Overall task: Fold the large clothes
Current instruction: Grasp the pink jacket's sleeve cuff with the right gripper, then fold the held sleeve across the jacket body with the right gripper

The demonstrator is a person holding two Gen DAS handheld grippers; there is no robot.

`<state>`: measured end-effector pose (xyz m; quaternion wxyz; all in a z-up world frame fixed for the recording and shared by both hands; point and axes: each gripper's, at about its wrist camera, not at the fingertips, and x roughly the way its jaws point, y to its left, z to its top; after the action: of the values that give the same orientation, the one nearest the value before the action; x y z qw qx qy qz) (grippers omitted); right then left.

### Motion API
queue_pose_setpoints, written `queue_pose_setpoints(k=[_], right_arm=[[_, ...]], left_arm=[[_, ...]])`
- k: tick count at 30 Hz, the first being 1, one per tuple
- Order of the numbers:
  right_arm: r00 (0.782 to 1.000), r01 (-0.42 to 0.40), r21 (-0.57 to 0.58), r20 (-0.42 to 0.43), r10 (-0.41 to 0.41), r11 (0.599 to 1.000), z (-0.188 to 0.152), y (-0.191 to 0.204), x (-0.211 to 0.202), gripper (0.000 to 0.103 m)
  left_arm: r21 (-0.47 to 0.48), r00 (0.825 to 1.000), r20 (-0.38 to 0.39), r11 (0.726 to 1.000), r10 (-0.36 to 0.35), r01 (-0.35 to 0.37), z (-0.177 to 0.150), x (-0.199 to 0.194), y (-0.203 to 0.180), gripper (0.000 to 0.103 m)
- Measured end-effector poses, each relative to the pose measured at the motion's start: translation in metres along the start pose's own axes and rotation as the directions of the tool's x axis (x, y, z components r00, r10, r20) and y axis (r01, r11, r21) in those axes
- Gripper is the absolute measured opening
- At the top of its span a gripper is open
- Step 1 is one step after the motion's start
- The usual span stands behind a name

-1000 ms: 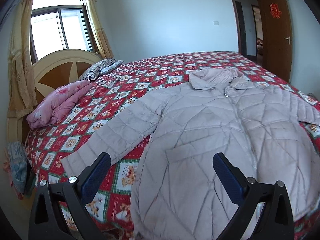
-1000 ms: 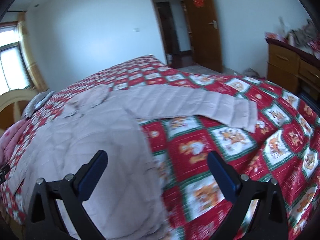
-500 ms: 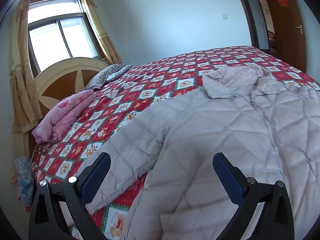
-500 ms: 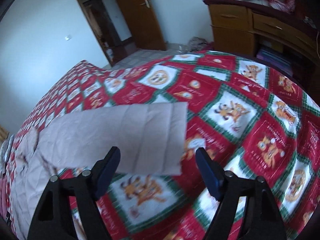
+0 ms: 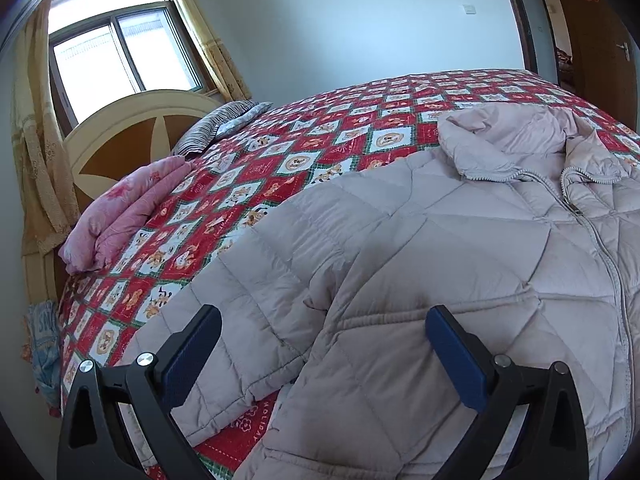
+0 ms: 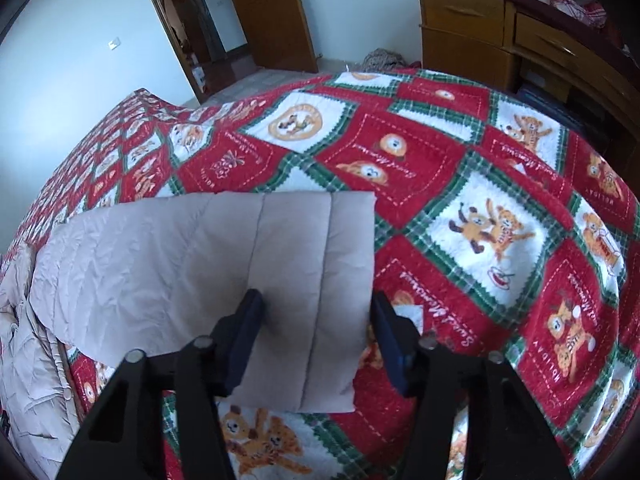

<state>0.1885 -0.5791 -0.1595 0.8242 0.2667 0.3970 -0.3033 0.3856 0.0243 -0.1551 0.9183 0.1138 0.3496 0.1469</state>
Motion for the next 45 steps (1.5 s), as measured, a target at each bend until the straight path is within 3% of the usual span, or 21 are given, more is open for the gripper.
queue_pose_setpoints(k=[1, 4, 9, 14, 20, 27, 35, 45], right_arm=[[1.0, -0.009, -0.016, -0.002, 0.009, 1.0, 0.001, 0.003, -0.001, 0.031], [1.0, 0.02, -0.111, 0.024, -0.017, 0.994, 0.0, 0.019, -0.011, 0.014], [0.994, -0.015, -0.167, 0.102, 0.032, 0.986, 0.007, 0.036, -0.048, 0.011], [0.971, -0.055, -0.265, 0.21, 0.113, 0.963, 0.018, 0.077, -0.099, 0.01], [0.934, -0.093, -0.437, 0.273, 0.231, 0.895, 0.011, 0.156, -0.141, 0.009], [0.899, -0.15, -0.612, 0.242, 0.364, 0.777, -0.016, 0.247, -0.157, 0.008], [0.86, -0.227, -0.707, 0.176, 0.479, 0.669, -0.048, 0.323, -0.162, 0.008], [0.828, -0.361, -0.772, -0.008, 0.56, 0.523, -0.119, 0.403, -0.146, 0.008]], left_arm=[[-0.011, 1.0, -0.002, 1.0, -0.003, 0.003, 0.001, 0.001, 0.003, 0.102], [-0.039, 1.0, -0.013, 0.999, -0.007, 0.006, 0.005, 0.005, 0.01, 0.102], [-0.072, 0.999, -0.038, 0.997, -0.008, 0.005, 0.01, 0.013, 0.021, 0.102], [-0.098, 1.0, -0.025, 0.995, -0.007, 0.005, 0.015, 0.015, 0.03, 0.102], [-0.094, 1.0, -0.017, 0.996, -0.005, 0.003, 0.019, 0.014, 0.033, 0.102], [-0.108, 1.0, -0.005, 0.994, 0.022, -0.023, 0.026, 0.015, 0.051, 0.102], [-0.109, 0.999, -0.024, 0.993, 0.036, -0.038, 0.024, 0.025, 0.055, 0.102], [-0.108, 0.998, -0.046, 0.994, 0.03, -0.035, 0.018, 0.031, 0.055, 0.102]])
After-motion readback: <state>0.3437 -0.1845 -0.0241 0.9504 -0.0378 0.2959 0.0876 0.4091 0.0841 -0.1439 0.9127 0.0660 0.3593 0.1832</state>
